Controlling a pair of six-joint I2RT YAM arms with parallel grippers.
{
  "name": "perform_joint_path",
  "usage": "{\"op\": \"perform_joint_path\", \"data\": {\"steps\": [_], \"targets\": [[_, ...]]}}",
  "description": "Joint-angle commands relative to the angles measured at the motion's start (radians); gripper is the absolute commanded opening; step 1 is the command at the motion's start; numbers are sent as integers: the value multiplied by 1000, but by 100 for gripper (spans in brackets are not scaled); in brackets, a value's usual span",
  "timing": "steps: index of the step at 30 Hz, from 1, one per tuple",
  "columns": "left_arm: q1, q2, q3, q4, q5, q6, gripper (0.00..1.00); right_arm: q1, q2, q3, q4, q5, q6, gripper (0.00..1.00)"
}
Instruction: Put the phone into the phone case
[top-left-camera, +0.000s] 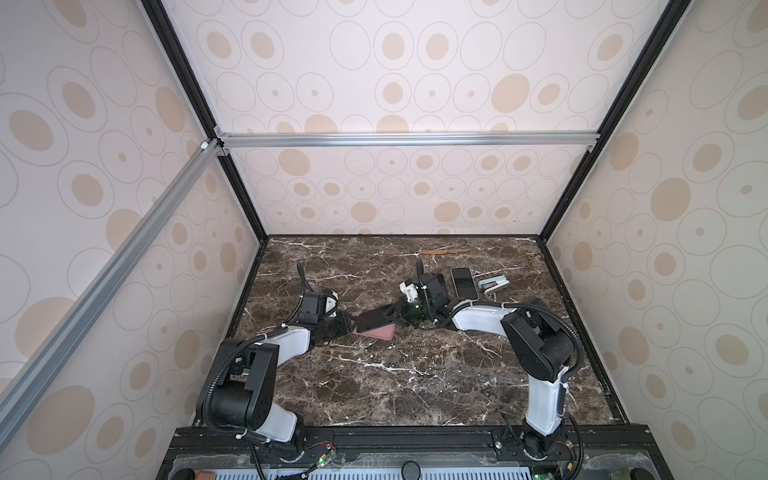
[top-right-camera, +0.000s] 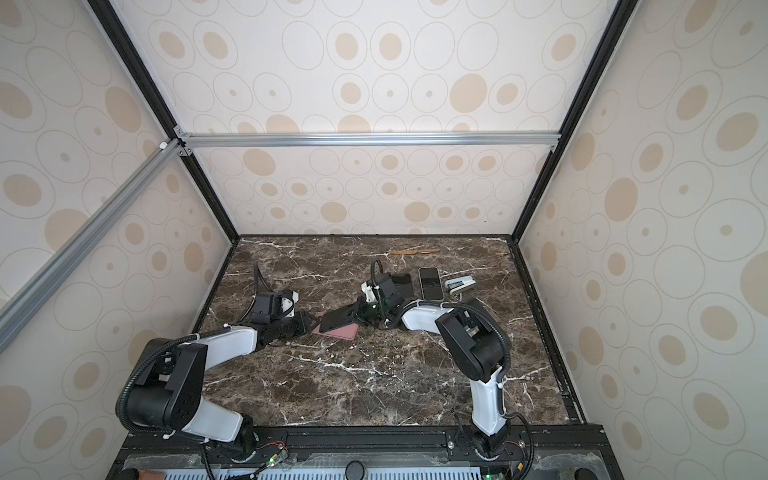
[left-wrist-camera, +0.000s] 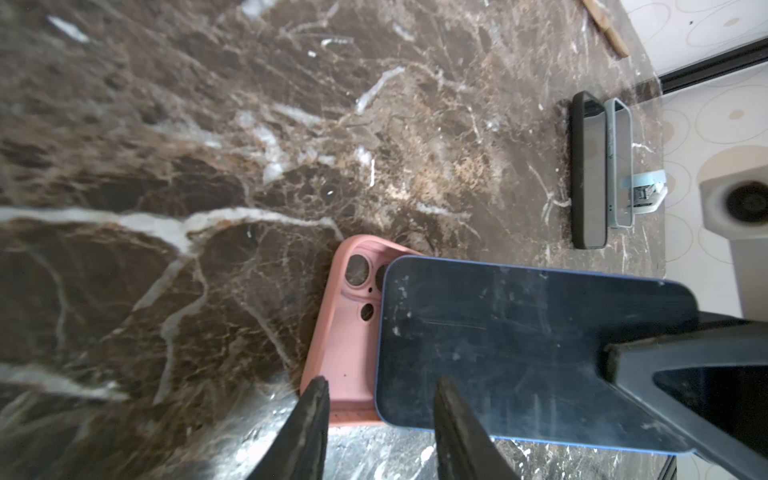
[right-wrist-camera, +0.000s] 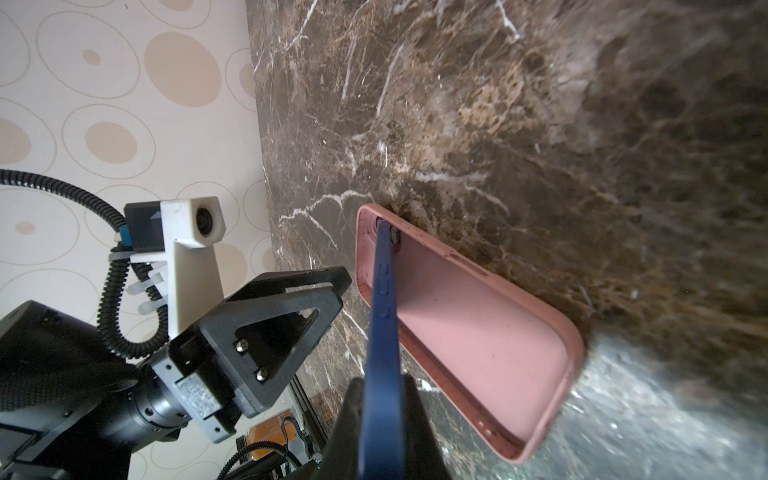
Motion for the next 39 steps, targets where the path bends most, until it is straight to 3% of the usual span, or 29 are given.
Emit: {"op": "perform_joint_path", "data": {"steps": [1, 7, 16, 22, 25, 32, 39], "targets": [[-1, 25, -13, 0, -14, -32, 41, -1, -20, -41, 45, -51, 34, 0], [-69, -20, -55, 19, -15, -77, 41, -4, -22, -55, 4, -132, 19, 0], [-161, -164, -104, -37, -15, -122, 41, -22, -137, -124, -76, -127, -40, 0], [-150, -241, -18, -153, -176, -48, 42, -24, -171, -130, -133, -110, -83, 0], [-125, -238, -6, -153, -217, -41, 42, -23, -165, -128, -143, -101, -94, 0], [-106, -129, -24, -56, -127, -17, 41, -24, -144, -131, -85, -95, -61, 0], [-104, -102, -53, -18, -115, 25, 38, -22, -149, -143, -77, -87, -52, 0]]}}
